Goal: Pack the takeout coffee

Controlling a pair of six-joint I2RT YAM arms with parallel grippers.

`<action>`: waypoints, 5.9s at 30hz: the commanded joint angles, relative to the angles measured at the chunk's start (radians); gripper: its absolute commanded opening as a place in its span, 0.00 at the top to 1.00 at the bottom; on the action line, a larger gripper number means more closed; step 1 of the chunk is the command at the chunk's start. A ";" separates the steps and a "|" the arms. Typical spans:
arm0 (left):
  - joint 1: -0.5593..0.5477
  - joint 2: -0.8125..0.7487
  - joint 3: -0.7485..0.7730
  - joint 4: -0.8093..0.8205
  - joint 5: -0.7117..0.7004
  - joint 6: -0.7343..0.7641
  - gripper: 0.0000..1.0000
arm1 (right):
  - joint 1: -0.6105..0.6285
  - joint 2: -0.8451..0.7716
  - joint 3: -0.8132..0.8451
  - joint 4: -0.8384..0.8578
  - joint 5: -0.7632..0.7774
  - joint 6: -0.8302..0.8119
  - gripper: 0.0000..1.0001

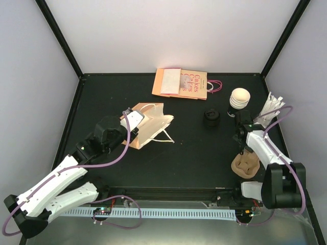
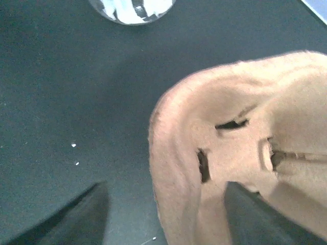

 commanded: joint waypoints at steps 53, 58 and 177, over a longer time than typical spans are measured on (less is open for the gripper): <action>-0.007 -0.013 -0.003 0.032 0.000 -0.005 0.92 | 0.089 -0.243 -0.061 0.002 -0.021 0.013 0.39; -0.006 -0.012 -0.002 0.030 -0.002 -0.005 0.92 | -0.003 -0.283 -0.091 -0.010 -0.035 0.027 0.39; -0.003 -0.006 -0.001 0.030 0.000 -0.005 0.91 | 0.355 0.192 0.207 0.111 -0.116 -0.421 0.79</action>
